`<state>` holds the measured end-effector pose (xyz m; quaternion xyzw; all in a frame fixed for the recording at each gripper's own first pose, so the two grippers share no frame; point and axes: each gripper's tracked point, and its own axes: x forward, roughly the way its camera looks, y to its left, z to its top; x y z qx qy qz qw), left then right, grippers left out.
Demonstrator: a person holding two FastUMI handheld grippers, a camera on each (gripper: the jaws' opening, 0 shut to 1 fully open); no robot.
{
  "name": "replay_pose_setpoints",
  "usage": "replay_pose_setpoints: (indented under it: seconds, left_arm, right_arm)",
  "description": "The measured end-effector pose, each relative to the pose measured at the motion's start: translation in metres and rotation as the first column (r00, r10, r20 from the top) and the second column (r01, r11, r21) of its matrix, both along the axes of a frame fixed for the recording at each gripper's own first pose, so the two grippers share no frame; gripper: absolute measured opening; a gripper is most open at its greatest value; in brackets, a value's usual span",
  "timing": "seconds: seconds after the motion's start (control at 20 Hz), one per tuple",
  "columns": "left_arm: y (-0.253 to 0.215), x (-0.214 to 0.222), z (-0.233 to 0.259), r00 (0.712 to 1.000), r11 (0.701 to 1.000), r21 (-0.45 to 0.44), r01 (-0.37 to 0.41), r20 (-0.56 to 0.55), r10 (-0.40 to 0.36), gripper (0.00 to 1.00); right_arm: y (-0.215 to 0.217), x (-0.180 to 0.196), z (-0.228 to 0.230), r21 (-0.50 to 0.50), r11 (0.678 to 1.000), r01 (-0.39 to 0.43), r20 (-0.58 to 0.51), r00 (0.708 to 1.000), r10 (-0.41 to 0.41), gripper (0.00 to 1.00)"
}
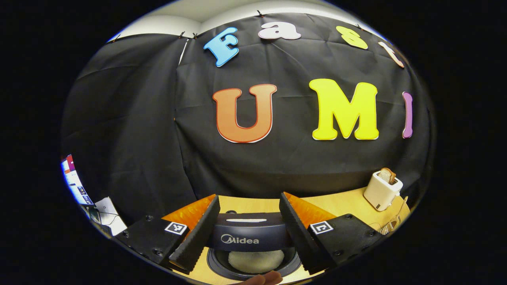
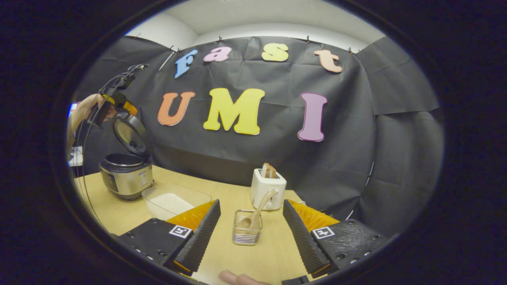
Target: Close the left gripper, press the button to open the rice cooker; take a wooden spoon from the chopstick holder with the right hand, scoop a spoonful of rice and pour it into the rice cooker, then put the wooden spoon back into the chopstick holder.
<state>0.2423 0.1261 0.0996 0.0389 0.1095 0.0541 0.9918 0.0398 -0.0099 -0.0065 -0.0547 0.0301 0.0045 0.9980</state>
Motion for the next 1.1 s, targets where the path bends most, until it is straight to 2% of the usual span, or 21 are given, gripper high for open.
replay_pose_setpoints:
  seconds: [0.05,0.1,0.15,0.25,0.3,0.4,0.45,0.6,0.8,0.85,0.95,1.1]
  left_arm:
    - [-0.002,-0.009,-0.009,1.0,1.0,0.001,0.008,0.002,-0.008,0.96]
    - [-0.003,-0.017,-0.019,1.0,1.0,0.0,0.014,0.004,-0.014,0.96]
    - [-0.003,-0.024,-0.028,1.0,1.0,-0.001,0.019,0.006,-0.019,0.96]
    - [-0.004,-0.037,-0.051,1.0,1.0,-0.006,0.023,-0.018,-0.023,0.96]
    - [-0.005,-0.043,-0.06,0.999,1.0,-0.013,0.022,-0.035,-0.022,1.0]
    - [-0.006,-0.05,-0.076,0.999,1.0,-0.015,0.027,-0.046,-0.027,0.96]
    - [-0.006,-0.053,-0.083,0.998,0.999,-0.012,0.03,-0.054,-0.03,0.96]
    - [-0.005,-0.059,-0.096,0.997,0.999,-0.032,0.021,-0.073,-0.024,0.96]
    - [-0.006,-0.062,-0.111,0.996,0.999,-0.03,0.019,-0.092,-0.021,0.97]
    - [-0.006,-0.063,-0.113,0.995,0.999,-0.033,0.018,-0.096,-0.021,1.0]
    - [-0.006,-0.065,-0.12,0.994,0.999,-0.032,0.02,-0.107,-0.023,0.97]
    - [-0.006,-0.069,-0.139,0.987,0.999,-0.042,0.025,-0.159,-0.032,0.97]
  right_arm:
    - [0.003,-0.006,-0.003,0.001,1.0,-0.003,0.006,1.0,0.003,0.97]
    - [0.008,-0.013,-0.005,0.002,1.0,-0.005,0.007,1.0,0.005,0.94]
    - [0.013,-0.019,-0.009,-0.002,1.0,-0.013,0.009,1.0,0.013,0.97]
    - [0.023,-0.032,-0.01,-0.017,0.999,-0.027,0.02,0.999,0.027,0.97]
    - [0.025,-0.038,-0.01,-0.022,0.999,-0.028,0.029,0.999,0.029,0.97]
    - [0.033,-0.046,-0.01,-0.032,0.999,-0.038,0.041,0.998,0.04,0.94]
    - [0.036,-0.048,-0.009,-0.048,0.998,-0.045,0.046,0.998,0.047,0.97]
    - [0.029,-0.051,-0.008,-0.093,0.996,-0.006,0.043,0.999,0.01,0.94]
    - [0.028,-0.058,-0.008,-0.079,0.997,-0.002,0.038,0.999,0.004,0.94]
    - [0.024,-0.057,-0.009,-0.079,0.997,0.011,0.033,0.999,-0.008,0.94]
    - [0.017,-0.056,-0.015,-0.069,0.997,0.037,0.01,0.999,-0.036,0.94]
    - [0.021,-0.058,-0.022,-0.044,0.999,0.022,-0.02,1.0,-0.023,0.94]
